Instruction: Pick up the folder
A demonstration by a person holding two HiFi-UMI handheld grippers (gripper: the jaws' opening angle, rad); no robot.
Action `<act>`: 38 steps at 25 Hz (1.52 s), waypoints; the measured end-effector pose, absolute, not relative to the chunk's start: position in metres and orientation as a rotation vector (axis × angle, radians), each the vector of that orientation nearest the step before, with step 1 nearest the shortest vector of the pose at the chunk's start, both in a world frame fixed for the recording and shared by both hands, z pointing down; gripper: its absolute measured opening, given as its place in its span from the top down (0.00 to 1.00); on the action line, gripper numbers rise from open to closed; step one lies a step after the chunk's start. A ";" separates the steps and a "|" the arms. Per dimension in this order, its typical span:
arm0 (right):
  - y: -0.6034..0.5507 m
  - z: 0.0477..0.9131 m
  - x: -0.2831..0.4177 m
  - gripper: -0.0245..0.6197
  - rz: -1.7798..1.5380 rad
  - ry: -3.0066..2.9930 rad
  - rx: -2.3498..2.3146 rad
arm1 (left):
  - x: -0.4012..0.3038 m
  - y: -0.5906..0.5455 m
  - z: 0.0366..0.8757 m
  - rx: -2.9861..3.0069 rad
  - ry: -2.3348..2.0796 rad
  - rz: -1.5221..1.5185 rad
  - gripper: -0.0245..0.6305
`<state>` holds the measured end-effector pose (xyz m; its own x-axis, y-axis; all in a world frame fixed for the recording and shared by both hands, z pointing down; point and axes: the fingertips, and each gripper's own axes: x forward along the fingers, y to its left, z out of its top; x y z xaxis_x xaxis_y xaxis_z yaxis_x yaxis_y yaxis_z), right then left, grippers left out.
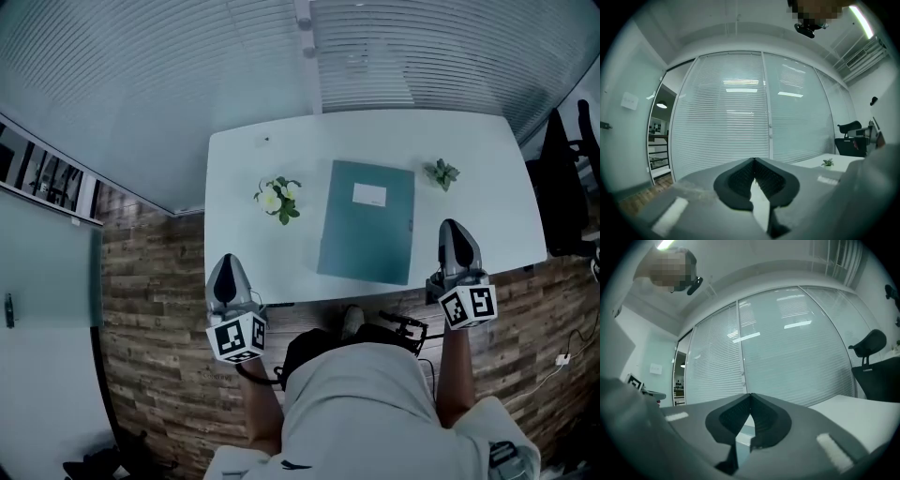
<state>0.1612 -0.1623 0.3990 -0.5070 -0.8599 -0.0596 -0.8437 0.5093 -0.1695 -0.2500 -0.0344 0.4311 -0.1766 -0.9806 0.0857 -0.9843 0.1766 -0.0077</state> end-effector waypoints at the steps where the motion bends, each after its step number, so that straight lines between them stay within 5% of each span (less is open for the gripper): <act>1: -0.168 0.401 0.162 0.96 -0.196 2.601 -1.479 | -0.249 -0.039 0.433 1.973 -2.361 0.097 0.95; 18: -0.208 0.454 0.140 0.96 -0.313 2.716 -1.623 | -0.261 -0.089 0.443 2.032 -2.270 0.118 0.95; 26: -0.217 0.531 0.125 0.75 -0.800 2.954 -1.656 | -0.266 -0.088 0.449 2.040 -2.263 0.145 0.95; 33: -0.210 0.599 0.118 0.43 -1.396 2.995 -1.711 | -0.270 -0.086 0.452 2.045 -2.247 0.155 0.95; 38: -0.209 0.630 0.120 0.41 -1.752 2.892 -1.703 | -0.270 -0.084 0.456 2.046 -2.234 0.168 0.95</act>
<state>0.1196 -0.2093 0.6304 -0.4353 -0.3403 0.8335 -0.8963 0.2507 -0.3658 -0.2703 -0.0841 0.4555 -0.0874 -0.9844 0.1530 -0.9962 0.0870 -0.0092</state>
